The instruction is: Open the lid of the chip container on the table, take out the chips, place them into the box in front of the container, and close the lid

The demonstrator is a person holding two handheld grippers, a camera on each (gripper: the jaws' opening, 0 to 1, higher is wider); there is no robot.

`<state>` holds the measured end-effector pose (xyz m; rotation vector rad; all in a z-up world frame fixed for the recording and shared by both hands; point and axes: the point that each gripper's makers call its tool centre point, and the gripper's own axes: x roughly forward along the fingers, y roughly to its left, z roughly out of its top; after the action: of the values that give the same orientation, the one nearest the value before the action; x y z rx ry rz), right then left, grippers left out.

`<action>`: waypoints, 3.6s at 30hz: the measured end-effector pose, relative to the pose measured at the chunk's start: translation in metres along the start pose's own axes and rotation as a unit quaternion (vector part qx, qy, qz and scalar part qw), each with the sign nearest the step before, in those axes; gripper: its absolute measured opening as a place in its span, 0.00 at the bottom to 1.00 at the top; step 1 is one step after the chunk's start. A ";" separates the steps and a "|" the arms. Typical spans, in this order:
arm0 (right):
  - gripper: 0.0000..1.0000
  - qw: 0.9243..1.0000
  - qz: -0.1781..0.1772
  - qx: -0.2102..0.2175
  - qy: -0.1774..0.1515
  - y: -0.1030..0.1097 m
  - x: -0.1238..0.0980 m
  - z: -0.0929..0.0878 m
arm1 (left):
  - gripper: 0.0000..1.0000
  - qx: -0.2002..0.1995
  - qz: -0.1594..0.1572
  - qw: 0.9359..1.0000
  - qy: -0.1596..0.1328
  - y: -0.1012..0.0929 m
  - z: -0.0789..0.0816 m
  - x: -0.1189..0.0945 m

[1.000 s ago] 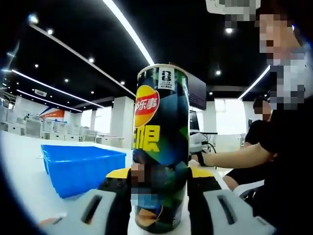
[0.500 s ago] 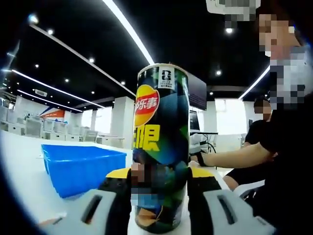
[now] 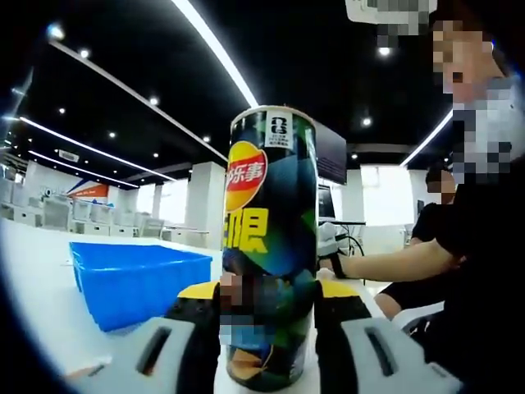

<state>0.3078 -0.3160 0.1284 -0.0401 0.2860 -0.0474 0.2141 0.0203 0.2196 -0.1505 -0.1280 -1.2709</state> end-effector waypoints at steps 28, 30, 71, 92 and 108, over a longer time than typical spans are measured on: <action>0.41 0.967 0.183 0.064 -0.163 0.121 -0.072 0.217 | 0.45 0.006 0.001 1.000 0.004 0.000 -0.002 0.001; 0.42 0.959 0.231 0.056 -0.157 0.154 -0.089 0.237 | 0.45 0.006 0.001 1.000 0.004 0.000 -0.002 0.001; 0.43 0.885 0.431 -0.164 -0.069 0.343 -0.160 0.190 | 0.45 0.019 0.003 1.000 0.008 0.000 -0.004 0.001; 0.00 0.879 0.434 -0.046 -0.192 0.347 -0.167 0.260 | 0.45 0.021 0.004 1.000 0.009 0.001 -0.004 0.001; 0.00 0.895 0.411 -0.052 -0.168 0.355 -0.140 0.209 | 0.45 0.025 0.001 1.000 0.012 -0.001 -0.006 0.001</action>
<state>0.2469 0.0529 0.3516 -0.0296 -0.0601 0.8149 0.2136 0.0177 0.2143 -0.0918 -0.1391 -1.2654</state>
